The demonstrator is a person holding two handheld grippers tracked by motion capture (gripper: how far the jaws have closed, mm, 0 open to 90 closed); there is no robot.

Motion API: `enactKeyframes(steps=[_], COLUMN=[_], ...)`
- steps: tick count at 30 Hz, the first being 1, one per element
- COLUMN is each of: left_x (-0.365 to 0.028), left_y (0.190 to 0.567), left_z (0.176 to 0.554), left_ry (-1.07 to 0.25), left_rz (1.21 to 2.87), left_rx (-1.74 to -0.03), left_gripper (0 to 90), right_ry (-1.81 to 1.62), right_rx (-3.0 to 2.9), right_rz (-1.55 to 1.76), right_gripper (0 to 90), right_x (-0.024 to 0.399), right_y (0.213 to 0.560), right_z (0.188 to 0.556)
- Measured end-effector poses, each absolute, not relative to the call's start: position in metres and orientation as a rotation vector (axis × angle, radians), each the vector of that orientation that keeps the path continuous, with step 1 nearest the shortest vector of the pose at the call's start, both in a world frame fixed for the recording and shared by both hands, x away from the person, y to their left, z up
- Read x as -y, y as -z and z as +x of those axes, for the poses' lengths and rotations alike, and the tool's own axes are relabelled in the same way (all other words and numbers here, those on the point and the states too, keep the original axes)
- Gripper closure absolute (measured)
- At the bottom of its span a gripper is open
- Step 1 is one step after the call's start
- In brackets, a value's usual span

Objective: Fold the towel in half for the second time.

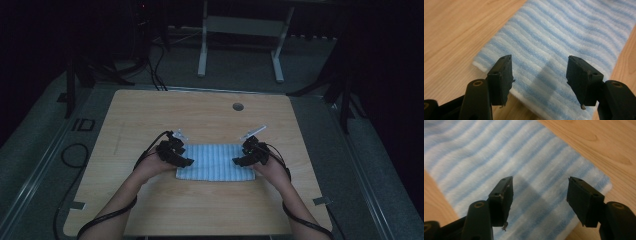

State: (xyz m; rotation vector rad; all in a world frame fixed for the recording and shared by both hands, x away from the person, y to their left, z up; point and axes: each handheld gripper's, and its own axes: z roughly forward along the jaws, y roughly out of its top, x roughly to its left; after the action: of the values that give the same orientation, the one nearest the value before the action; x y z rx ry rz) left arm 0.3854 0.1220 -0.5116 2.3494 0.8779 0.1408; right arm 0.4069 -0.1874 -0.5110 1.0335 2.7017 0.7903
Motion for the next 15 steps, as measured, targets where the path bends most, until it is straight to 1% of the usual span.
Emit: enactKeyframes(steps=[2,4,5,6,7,11,13,14,15], left_x=[-0.125,-0.127,-0.129,-0.130,-0.130,-0.132,-0.133,-0.134,-0.134], left_y=[0.509,0.508,0.508,0.508,0.508,0.512,0.514,0.515,0.515], left_z=[0.384,0.381,0.380,0.378,0.376,0.369,0.367,0.365,0.365], left_ry=[-0.126,-0.135,-0.117,-0.106,-0.105,-0.147,-0.162,-0.188,-0.188], left_rz=[2.332,2.316,2.298,2.283,2.274,2.267,2.271,2.270,2.270], left_rx=[-0.885,-0.894,-0.889,-0.893,-0.894,-0.907,-0.916,-0.922,-0.922], left_gripper=[37.8,35.0,34.6,30.8,29.0,24.2,16.9,14.6,13.6], right_ry=[-0.808,-0.822,-0.830,-0.852,-0.867,-0.881,-0.873,-0.881,-0.881], right_rx=[-2.701,-2.687,-2.679,-2.668,-2.671,-2.672,-2.676,-2.671,-2.671], right_rz=[1.025,1.011,1.012,1.025,1.024,1.023,1.012,1.002,1.002], right_gripper=[35.1,29.0,27.7,25.1,20.7,19.2,16.4,14.2,14.2], right_x=[0.186,0.185,0.186,0.186,0.187,0.188,0.187,0.187,0.187], right_y=[0.508,0.506,0.506,0.505,0.505,0.507,0.509,0.510,0.510], right_z=[0.405,0.404,0.404,0.404,0.404,0.403,0.402,0.402,0.402])
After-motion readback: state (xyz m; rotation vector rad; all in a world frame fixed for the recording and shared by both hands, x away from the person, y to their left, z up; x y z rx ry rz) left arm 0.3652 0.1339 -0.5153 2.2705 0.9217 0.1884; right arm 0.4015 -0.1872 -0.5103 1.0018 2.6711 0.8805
